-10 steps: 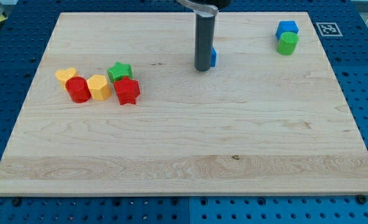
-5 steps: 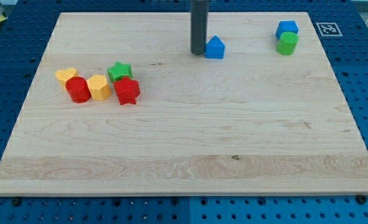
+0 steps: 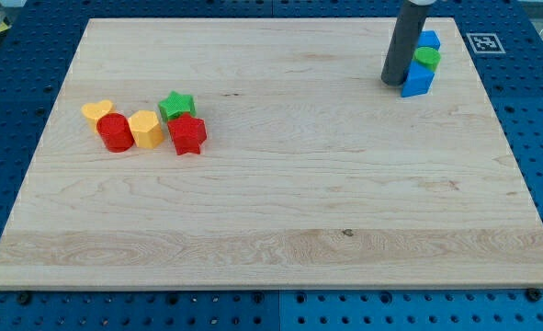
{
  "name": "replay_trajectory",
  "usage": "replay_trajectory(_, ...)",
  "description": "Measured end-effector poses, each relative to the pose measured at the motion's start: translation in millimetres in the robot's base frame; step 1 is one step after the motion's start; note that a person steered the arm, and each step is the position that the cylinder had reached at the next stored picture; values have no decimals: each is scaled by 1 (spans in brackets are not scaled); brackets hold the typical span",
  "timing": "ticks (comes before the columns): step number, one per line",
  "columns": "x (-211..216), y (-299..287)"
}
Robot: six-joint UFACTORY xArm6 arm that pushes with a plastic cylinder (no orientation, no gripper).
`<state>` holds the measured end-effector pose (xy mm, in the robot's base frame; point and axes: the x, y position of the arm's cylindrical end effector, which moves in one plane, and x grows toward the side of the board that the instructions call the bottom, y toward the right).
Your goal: Move the blue triangle below the green circle
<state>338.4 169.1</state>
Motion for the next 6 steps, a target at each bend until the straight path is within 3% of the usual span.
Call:
replay_trajectory(4, 2, 22)
replay_trajectory(5, 2, 6)
replay_trajectory(6, 2, -71)
